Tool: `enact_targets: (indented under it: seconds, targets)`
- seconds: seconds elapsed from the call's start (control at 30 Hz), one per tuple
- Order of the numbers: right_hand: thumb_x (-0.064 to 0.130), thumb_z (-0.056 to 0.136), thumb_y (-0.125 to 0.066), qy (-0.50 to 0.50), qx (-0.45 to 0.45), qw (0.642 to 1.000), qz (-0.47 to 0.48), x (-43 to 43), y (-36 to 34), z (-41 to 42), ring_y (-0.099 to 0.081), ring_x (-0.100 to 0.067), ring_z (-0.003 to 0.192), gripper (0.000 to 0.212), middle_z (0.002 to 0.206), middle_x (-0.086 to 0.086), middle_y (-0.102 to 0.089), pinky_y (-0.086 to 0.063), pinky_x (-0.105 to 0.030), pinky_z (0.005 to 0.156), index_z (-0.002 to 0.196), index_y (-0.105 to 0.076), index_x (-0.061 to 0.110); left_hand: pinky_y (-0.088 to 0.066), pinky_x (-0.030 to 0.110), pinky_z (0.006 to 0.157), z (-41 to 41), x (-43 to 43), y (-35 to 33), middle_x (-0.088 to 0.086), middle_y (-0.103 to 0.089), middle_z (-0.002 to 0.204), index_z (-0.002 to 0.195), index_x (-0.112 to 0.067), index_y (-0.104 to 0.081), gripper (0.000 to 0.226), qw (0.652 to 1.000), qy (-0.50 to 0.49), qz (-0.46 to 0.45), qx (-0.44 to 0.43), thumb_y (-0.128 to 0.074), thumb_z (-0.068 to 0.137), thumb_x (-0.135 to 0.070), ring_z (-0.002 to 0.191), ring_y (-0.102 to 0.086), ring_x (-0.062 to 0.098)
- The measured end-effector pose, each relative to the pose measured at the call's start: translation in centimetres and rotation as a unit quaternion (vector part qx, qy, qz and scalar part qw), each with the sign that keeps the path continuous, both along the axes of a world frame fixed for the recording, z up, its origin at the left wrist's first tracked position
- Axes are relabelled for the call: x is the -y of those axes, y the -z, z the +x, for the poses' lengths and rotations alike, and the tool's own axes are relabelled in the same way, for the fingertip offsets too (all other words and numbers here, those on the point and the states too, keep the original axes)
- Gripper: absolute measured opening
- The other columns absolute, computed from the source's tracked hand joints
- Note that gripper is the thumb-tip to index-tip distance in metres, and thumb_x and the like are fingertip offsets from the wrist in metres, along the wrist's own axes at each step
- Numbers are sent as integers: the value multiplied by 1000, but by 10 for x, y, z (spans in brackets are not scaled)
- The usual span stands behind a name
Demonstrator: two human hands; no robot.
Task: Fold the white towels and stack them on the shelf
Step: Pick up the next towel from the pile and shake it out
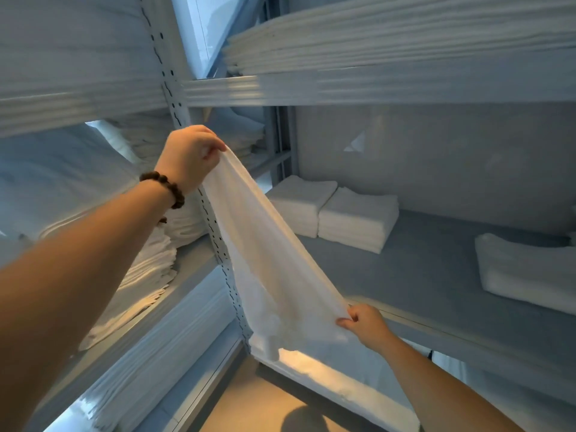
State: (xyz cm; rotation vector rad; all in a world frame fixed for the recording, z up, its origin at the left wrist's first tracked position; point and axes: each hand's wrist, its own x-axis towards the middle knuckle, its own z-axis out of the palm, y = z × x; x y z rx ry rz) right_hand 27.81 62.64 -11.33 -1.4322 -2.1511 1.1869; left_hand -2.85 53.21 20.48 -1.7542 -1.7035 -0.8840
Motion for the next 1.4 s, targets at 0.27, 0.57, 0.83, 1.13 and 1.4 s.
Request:
enact_targets:
  seconds: [0.27, 0.57, 0.83, 1.13, 1.4]
  targets:
    - [22, 86, -65, 64, 42, 992, 97, -37, -20, 40, -52, -22, 67, 25, 69, -13, -59, -33, -31, 60, 78, -69, -2, -38, 24, 76, -65, 17, 41, 18, -66, 89, 91, -2, -73, 18, 994, -70, -48, 72, -64, 78, 7, 77, -55, 26]
    - [14, 86, -66, 146, -80, 977, 136, -53, -91, 84, -56, -16, 79, 21, 94, -15, -71, -37, -22, 66, 99, -72, 0, -46, 33, 79, -97, 6, 104, 15, -69, 90, 92, -5, -72, 21, 968, -99, -102, 207, -58, 81, 6, 80, -58, 24]
    - [9, 87, -62, 234, -146, 936, 218, -54, -126, 110, -55, -10, 71, 19, 91, -8, -65, -36, 0, 57, 100, -70, -3, -43, 31, 82, -85, -20, 136, 11, -66, 91, 93, -4, -70, 37, 954, -67, -110, 272, -45, 74, 16, 87, -56, 21]
    - [11, 93, -54, 262, -184, 945, 71, -48, -121, 161, -50, -20, 74, 17, 74, -8, -56, -44, -35, 71, 78, -63, 10, -43, 23, 67, -56, -45, 171, 6, -63, 86, 89, -10, -66, 13, 865, 17, -228, 446, -56, 86, -2, 80, -55, 17]
    - [2, 88, -60, 479, -243, 842, -50, -36, -107, 155, -61, -36, 100, 25, 116, -27, -59, -54, -44, 84, 108, -58, -12, -50, 31, 60, -6, -79, 215, 10, -58, 103, 105, -3, -65, 36, 684, -29, -290, 668, -47, 80, 15, 90, -53, 23]
